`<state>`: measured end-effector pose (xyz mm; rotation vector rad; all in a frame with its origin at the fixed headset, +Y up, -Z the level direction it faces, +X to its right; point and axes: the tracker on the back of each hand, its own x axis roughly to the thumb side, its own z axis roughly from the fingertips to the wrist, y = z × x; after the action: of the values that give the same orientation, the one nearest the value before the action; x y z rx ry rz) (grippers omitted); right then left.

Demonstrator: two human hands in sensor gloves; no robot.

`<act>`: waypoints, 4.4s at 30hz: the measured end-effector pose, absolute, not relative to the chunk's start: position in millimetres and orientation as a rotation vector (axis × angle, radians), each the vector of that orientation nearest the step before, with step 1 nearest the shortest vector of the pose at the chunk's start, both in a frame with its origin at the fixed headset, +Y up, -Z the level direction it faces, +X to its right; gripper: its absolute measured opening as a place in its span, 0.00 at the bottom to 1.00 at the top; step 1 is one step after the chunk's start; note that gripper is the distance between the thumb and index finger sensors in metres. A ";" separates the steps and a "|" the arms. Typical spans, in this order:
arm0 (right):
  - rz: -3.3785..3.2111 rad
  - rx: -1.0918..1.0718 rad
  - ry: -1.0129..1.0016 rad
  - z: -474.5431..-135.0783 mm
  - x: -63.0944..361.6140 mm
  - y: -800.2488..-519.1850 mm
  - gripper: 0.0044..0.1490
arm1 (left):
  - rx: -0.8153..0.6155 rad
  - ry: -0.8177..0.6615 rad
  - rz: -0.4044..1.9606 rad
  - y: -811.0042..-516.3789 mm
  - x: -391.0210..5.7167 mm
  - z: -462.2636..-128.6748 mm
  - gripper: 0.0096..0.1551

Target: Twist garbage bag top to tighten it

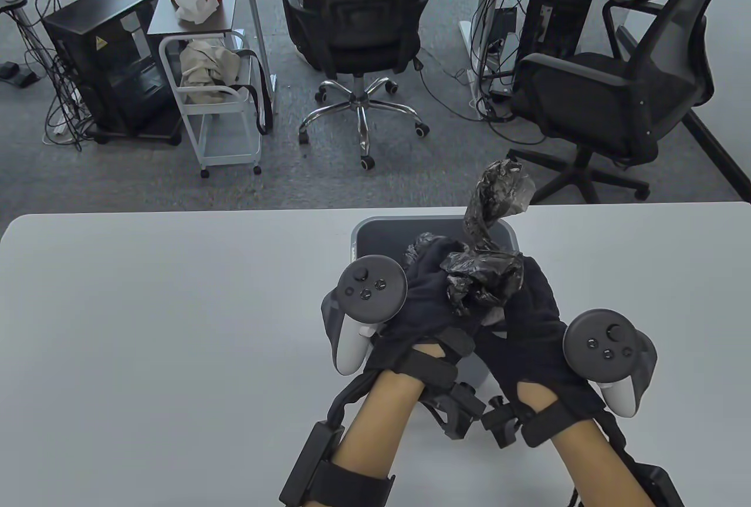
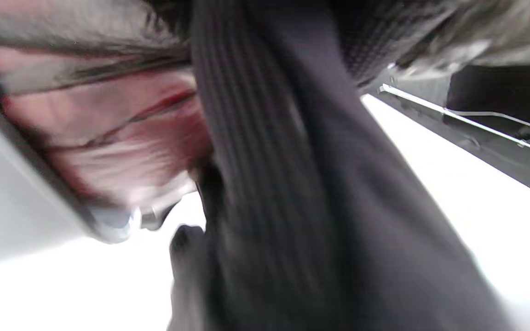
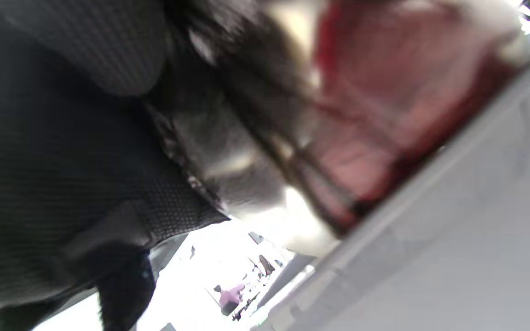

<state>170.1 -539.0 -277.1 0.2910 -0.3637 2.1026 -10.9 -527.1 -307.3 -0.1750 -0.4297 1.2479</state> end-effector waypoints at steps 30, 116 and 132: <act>1.928 0.397 -0.408 -264.8 158.7 -496.5 0.30 | 0.249 -0.335 0.839 -510.1 -18.0 -278.5 0.59; 1.468 0.445 0.421 -244.9 188.9 -733.0 0.65 | -0.179 -0.144 1.434 -723.2 -79.3 -255.4 0.18; 1.434 0.270 0.389 -245.5 195.1 -737.9 0.47 | -0.269 -0.256 1.494 -724.7 -70.7 -256.9 0.18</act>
<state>195.1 -737.9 -245.5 0.2703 0.3891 1.4344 -70.7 -724.7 -256.9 -0.2693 -0.2564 1.4937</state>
